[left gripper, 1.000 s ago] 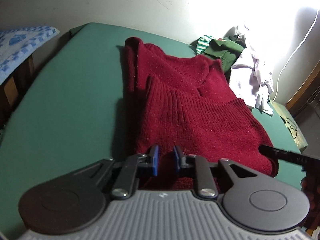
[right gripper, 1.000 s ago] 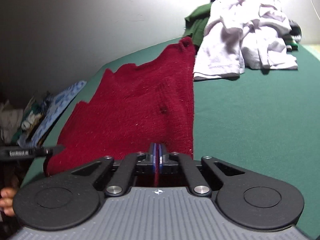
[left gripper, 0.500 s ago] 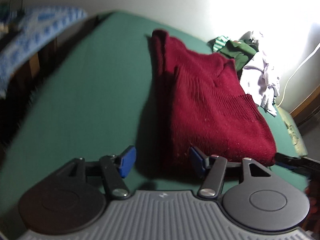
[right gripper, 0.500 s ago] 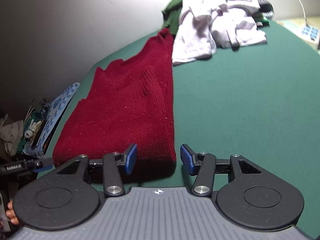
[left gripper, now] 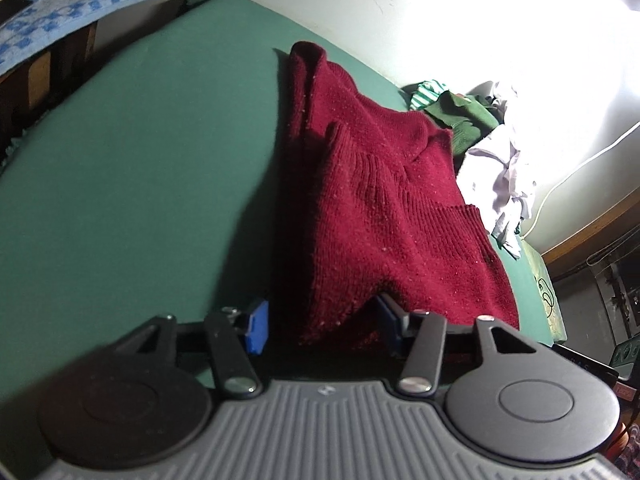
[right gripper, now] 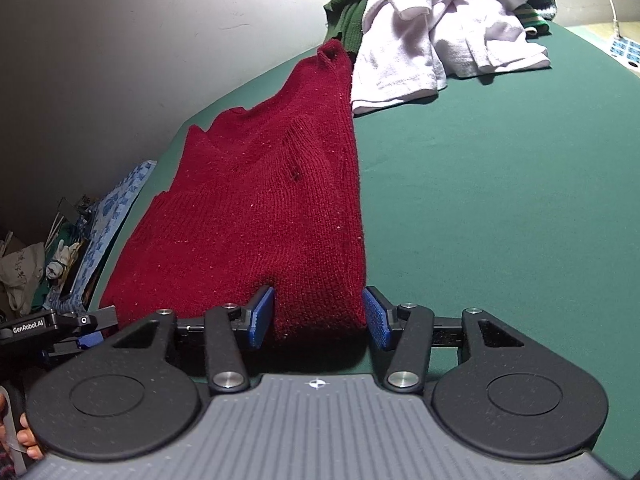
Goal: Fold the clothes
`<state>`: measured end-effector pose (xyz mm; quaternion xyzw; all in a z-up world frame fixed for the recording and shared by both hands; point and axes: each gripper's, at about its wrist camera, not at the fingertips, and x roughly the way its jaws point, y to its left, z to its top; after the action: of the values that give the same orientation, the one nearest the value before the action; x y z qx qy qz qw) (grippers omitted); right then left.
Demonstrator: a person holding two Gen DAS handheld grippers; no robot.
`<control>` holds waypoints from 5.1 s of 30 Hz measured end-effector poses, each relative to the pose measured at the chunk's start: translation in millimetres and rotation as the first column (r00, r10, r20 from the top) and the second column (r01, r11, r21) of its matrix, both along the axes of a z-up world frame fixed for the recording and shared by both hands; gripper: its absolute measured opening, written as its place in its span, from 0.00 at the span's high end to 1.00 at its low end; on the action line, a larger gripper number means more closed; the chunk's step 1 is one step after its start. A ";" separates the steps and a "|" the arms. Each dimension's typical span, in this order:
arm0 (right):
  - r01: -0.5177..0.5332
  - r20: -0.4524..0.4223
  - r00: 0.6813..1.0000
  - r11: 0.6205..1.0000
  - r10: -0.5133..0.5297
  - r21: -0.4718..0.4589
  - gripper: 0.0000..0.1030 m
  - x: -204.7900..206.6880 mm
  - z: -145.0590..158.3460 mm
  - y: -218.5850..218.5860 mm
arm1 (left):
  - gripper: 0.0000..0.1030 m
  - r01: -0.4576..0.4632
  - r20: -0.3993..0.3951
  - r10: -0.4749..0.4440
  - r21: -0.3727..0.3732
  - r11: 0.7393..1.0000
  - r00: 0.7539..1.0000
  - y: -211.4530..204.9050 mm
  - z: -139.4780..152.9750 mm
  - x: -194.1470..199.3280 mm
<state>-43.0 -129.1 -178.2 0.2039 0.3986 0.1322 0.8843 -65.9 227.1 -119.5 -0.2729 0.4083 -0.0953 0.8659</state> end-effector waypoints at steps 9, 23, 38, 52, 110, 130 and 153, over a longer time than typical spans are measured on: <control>0.006 -0.033 0.999 0.999 -0.005 0.038 0.70 6.1 2.3 -1.2 | 0.72 -0.033 -0.006 0.033 0.020 0.999 0.999 -6.1 0.9 1.0; -0.075 -0.094 0.992 0.990 0.087 0.122 0.76 -10.7 29.6 -22.9 | 0.84 -0.025 -0.052 0.025 -0.007 1.000 0.998 -14.5 32.9 -35.2; -0.126 -0.214 0.967 0.990 0.137 0.061 0.58 -50.3 25.8 -44.1 | 0.84 0.092 -0.149 -0.069 0.156 0.983 0.986 -25.9 51.3 -90.1; -0.351 0.038 0.926 0.891 0.377 -0.286 0.88 39.5 39.4 26.2 | 0.76 0.131 0.103 -0.193 0.432 0.892 0.976 -111.9 58.8 -6.2; -0.306 -0.091 0.952 0.934 0.294 -0.185 0.72 218.1 39.1 -6.9 | 0.48 0.105 0.014 -0.117 0.356 0.929 0.993 -2.9 -6.0 189.2; -0.293 -0.103 0.953 0.954 0.286 -0.059 0.61 239.6 21.8 -26.3 | 0.29 0.204 0.028 -0.224 0.318 0.926 0.974 5.3 -21.0 216.6; -0.343 -0.055 0.939 0.927 0.338 -0.153 0.60 276.8 48.0 -20.1 | 0.20 0.275 0.044 -0.301 0.298 0.914 0.953 6.1 -23.1 236.5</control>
<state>233.8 -149.2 -130.2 0.0617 0.4495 0.2484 0.8559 170.6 233.2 -142.6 -0.0760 0.4145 -0.1731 0.8902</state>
